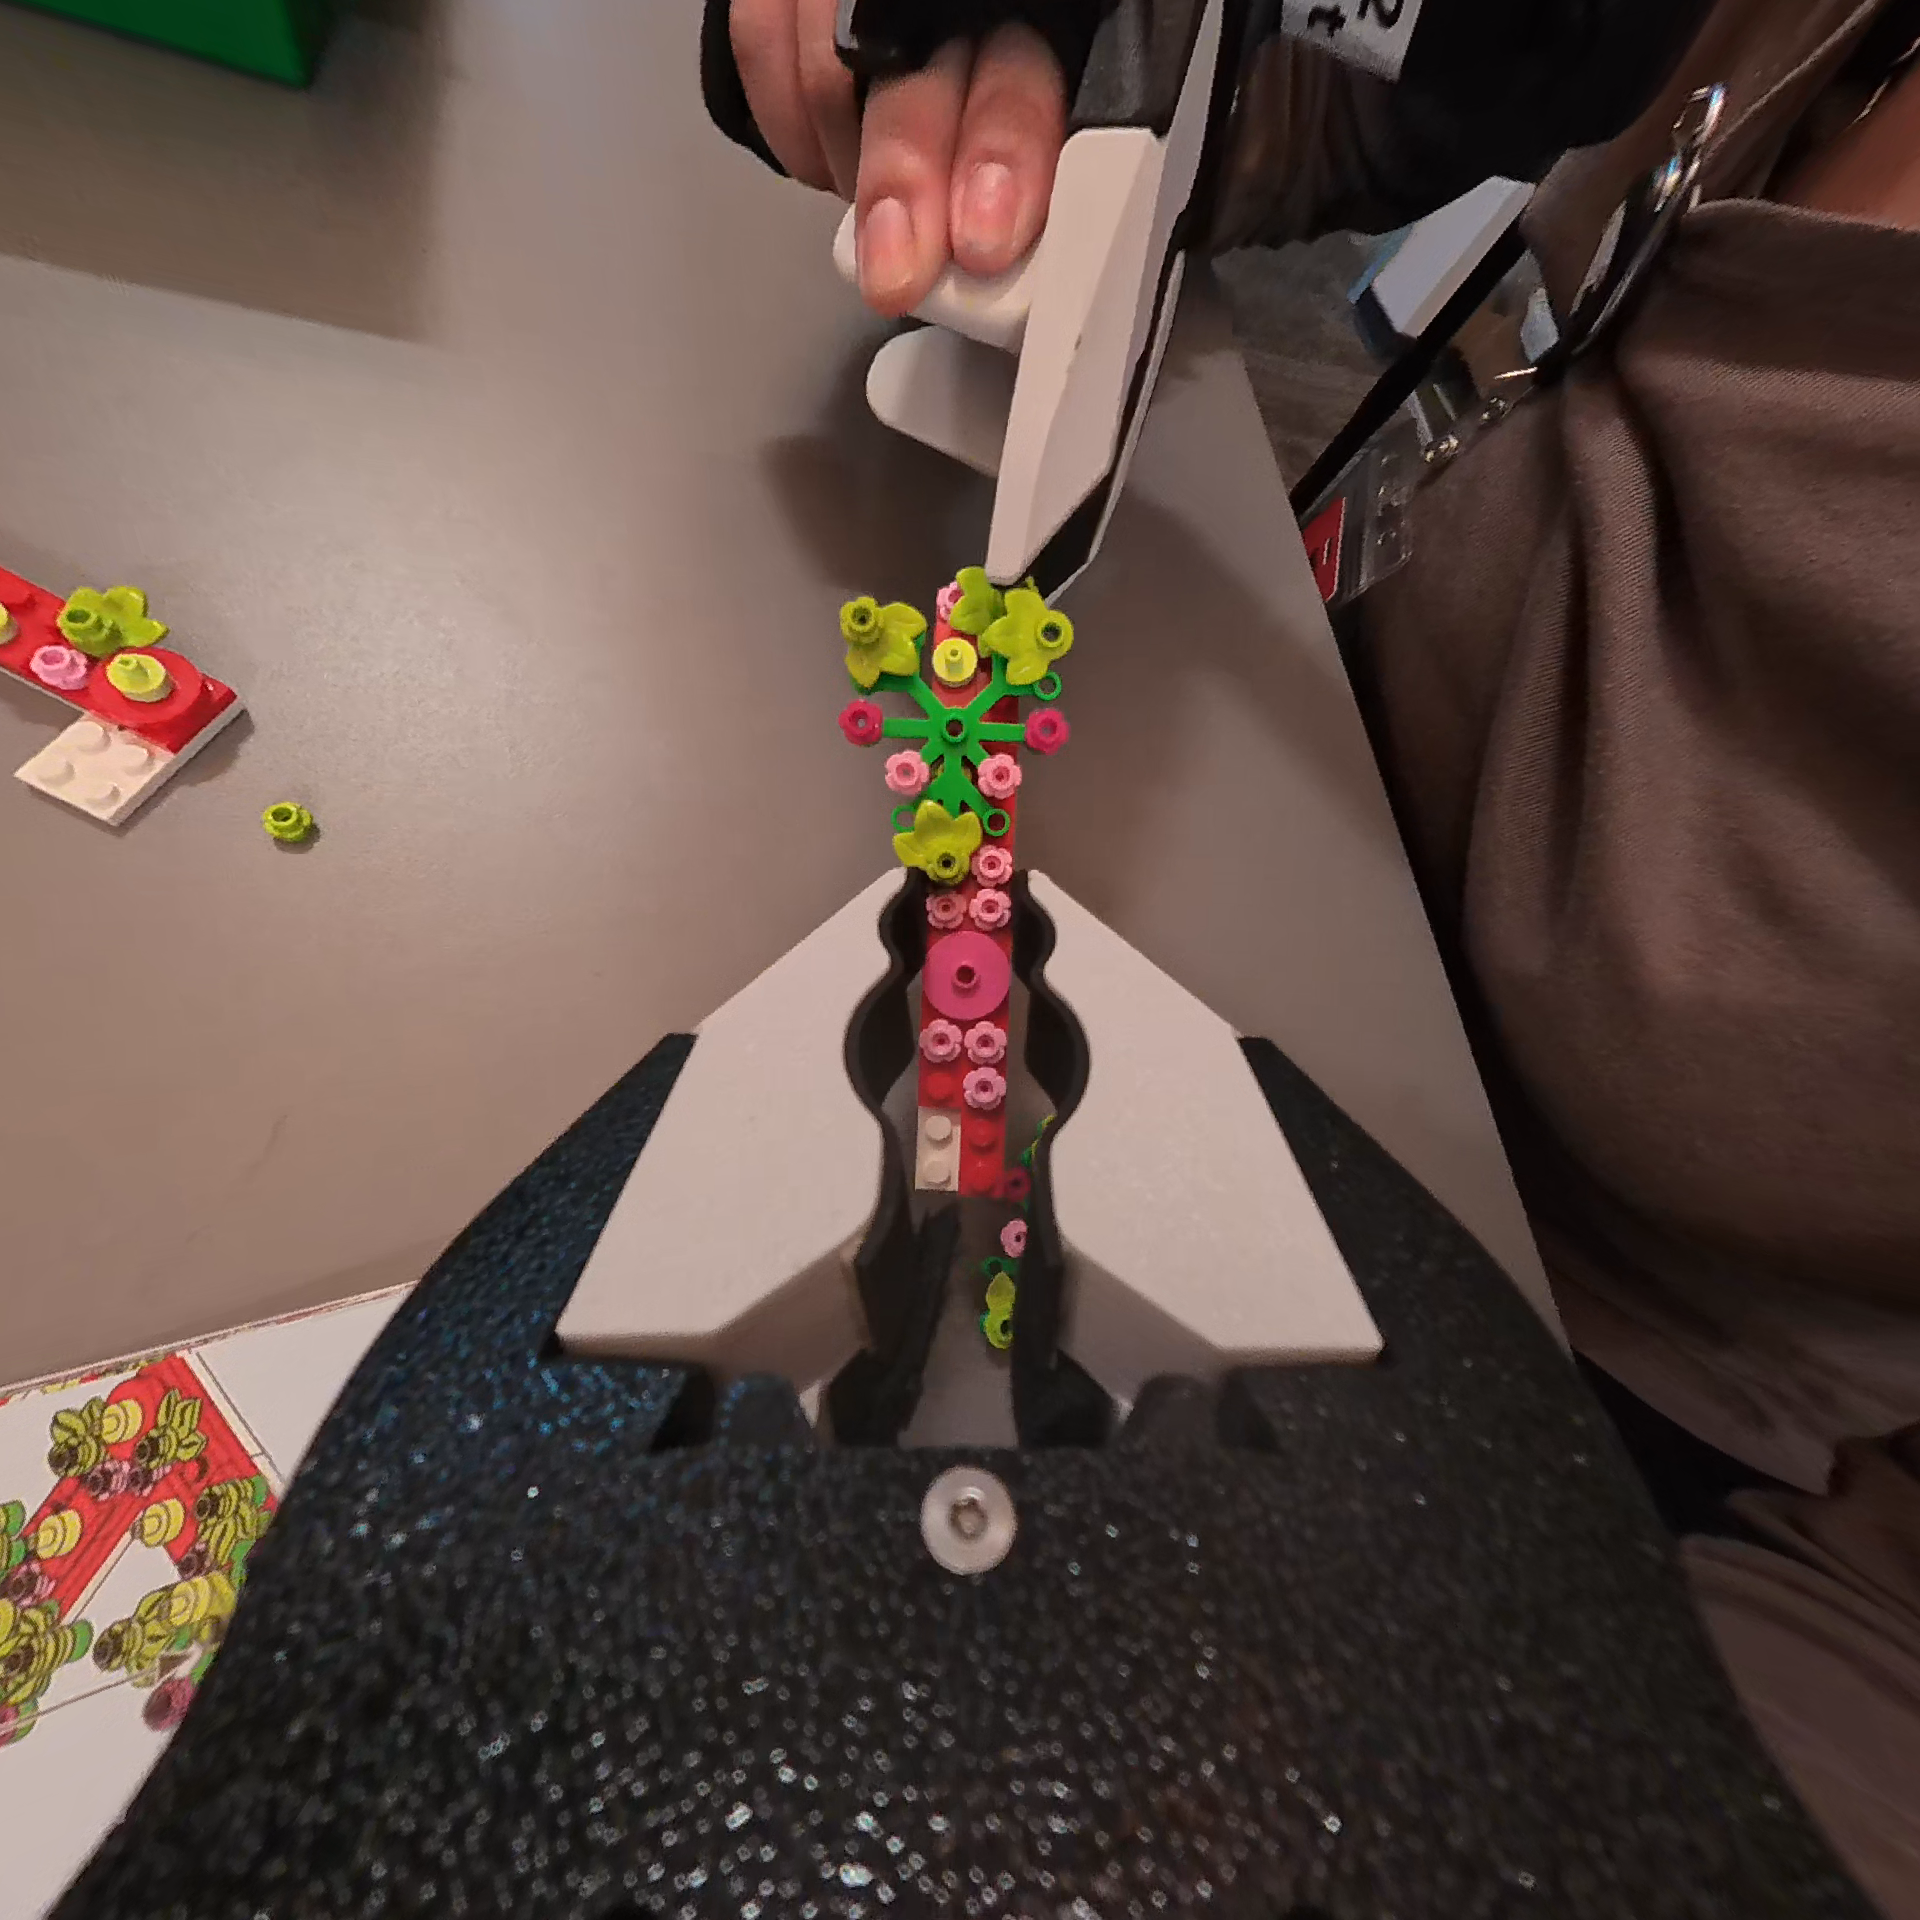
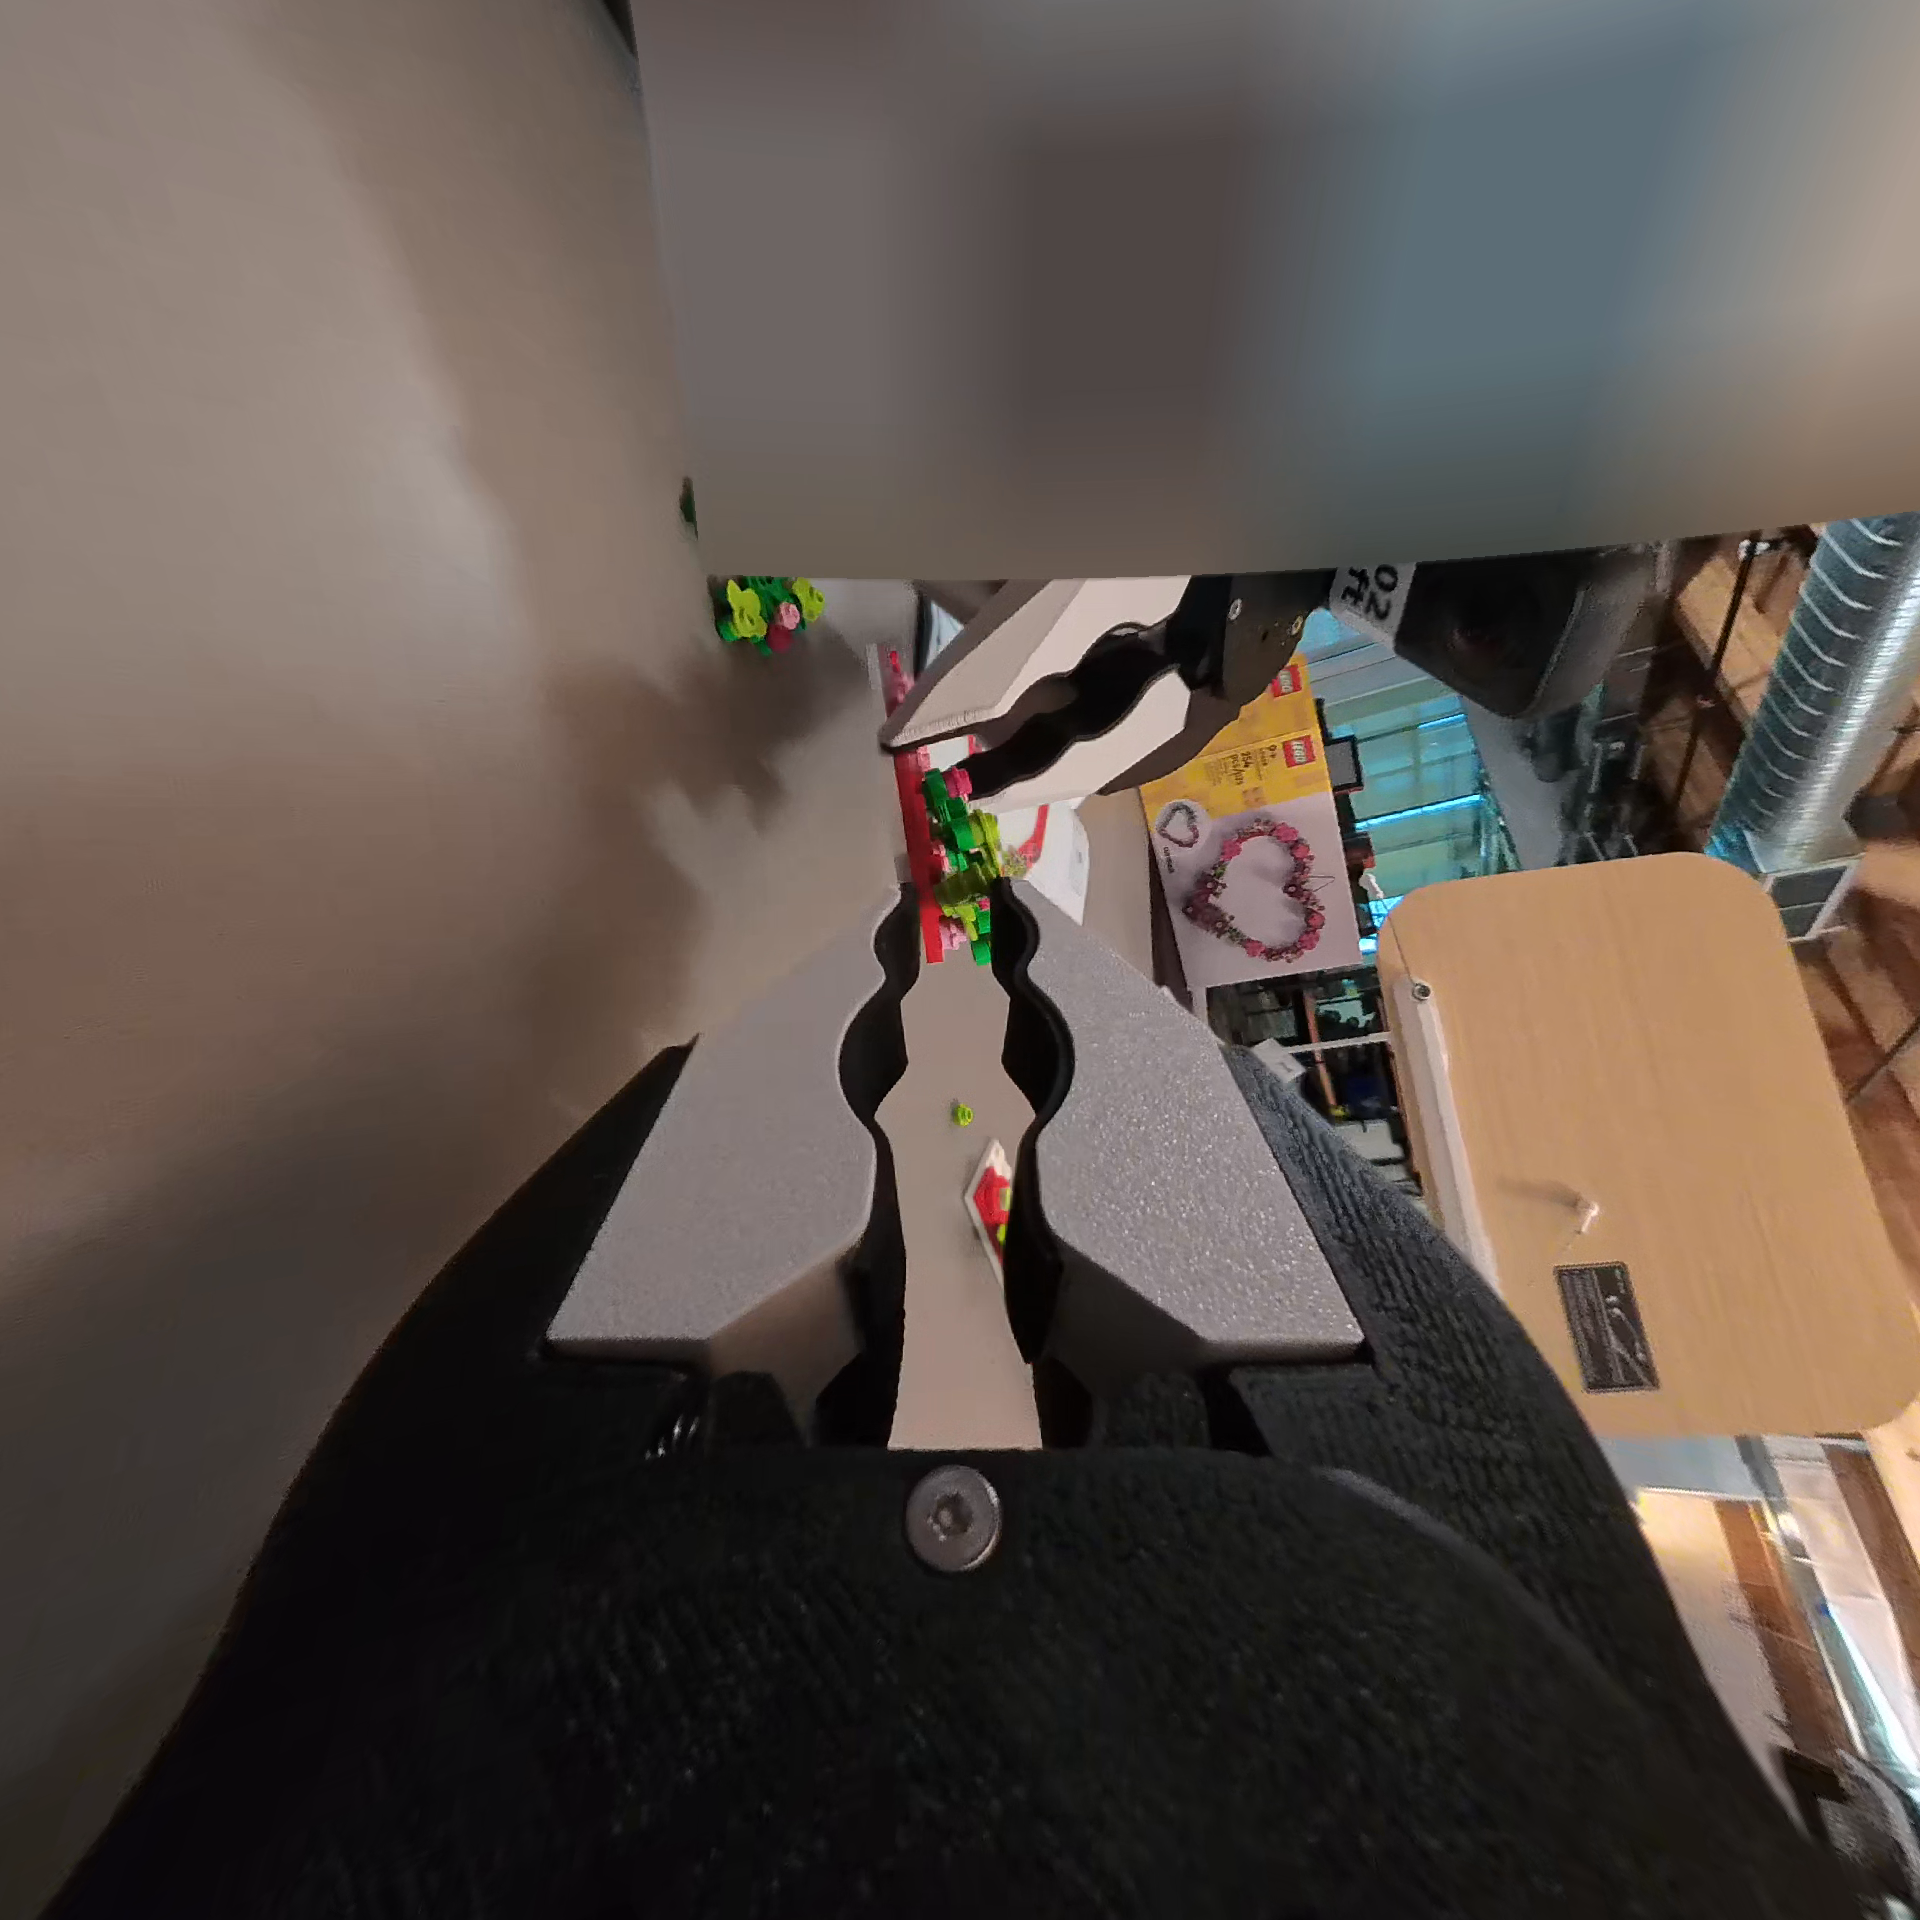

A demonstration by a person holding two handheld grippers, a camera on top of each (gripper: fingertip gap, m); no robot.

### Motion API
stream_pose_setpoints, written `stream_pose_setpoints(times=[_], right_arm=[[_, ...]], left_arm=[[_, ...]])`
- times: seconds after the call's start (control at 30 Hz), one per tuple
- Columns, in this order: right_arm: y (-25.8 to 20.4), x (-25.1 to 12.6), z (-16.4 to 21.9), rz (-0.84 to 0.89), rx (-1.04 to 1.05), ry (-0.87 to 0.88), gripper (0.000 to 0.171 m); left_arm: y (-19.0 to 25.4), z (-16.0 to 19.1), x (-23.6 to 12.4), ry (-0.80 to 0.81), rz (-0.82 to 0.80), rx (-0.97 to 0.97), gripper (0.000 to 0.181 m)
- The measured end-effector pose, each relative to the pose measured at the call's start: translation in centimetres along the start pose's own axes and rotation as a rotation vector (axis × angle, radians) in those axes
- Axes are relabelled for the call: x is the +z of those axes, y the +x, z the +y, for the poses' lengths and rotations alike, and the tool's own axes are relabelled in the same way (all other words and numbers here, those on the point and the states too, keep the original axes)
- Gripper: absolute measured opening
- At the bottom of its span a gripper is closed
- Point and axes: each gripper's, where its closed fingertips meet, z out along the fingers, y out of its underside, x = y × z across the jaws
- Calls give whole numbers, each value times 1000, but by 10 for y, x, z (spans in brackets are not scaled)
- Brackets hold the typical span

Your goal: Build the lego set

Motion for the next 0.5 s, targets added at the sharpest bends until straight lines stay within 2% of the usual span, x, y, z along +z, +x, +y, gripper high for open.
stream_pose_setpoints(times=[0.5], right_arm=[[5,-3,-7,-70,311,113,15]], left_arm=[[9,-2,4,58,137,-73,13]])
